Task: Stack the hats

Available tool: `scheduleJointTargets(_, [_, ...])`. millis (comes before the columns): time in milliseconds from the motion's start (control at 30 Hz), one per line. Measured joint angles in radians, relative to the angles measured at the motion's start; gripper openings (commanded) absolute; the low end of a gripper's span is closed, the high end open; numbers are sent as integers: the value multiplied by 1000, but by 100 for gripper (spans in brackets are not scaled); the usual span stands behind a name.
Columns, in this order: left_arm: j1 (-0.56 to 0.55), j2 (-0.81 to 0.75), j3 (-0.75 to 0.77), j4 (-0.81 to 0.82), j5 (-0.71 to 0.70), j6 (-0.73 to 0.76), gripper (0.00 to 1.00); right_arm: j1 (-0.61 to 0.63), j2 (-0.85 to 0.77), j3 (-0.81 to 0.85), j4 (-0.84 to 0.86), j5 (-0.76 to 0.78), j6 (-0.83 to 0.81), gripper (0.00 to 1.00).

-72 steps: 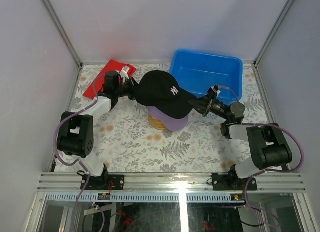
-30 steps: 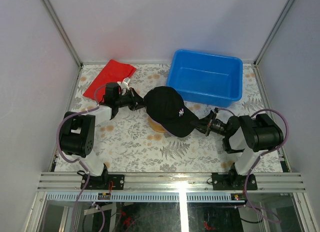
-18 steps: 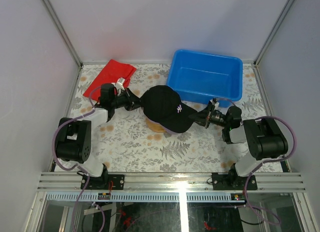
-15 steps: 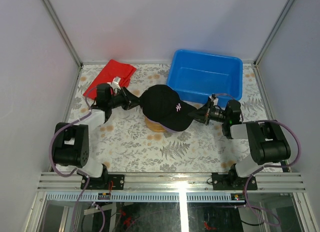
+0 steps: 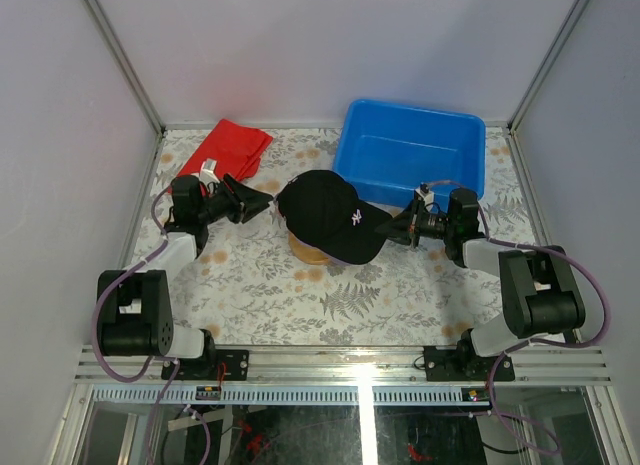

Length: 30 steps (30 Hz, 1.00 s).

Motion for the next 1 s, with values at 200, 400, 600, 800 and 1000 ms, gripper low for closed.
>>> scheduleJointTargets(200, [0, 2, -6, 47, 19, -58, 39, 0, -13, 17, -61, 1, -42, 0])
scheduleJointTargets(400, [0, 2, -6, 106, 42, -142, 40, 0, -16, 24, -94, 2, -66, 0])
scheduleJointTargets(600, [0, 11, -6, 122, 57, -168, 40, 0, -16, 36, -124, 0, -90, 0])
scheduleJointTargets(800, [-16, 32, -6, 121, 57, -167, 40, 0, -16, 40, -142, -1, -104, 0])
scheduleJointTargets(1000, [-69, 56, 2, 122, 53, -173, 39, 0, -17, 40, -156, -3, -115, 0])
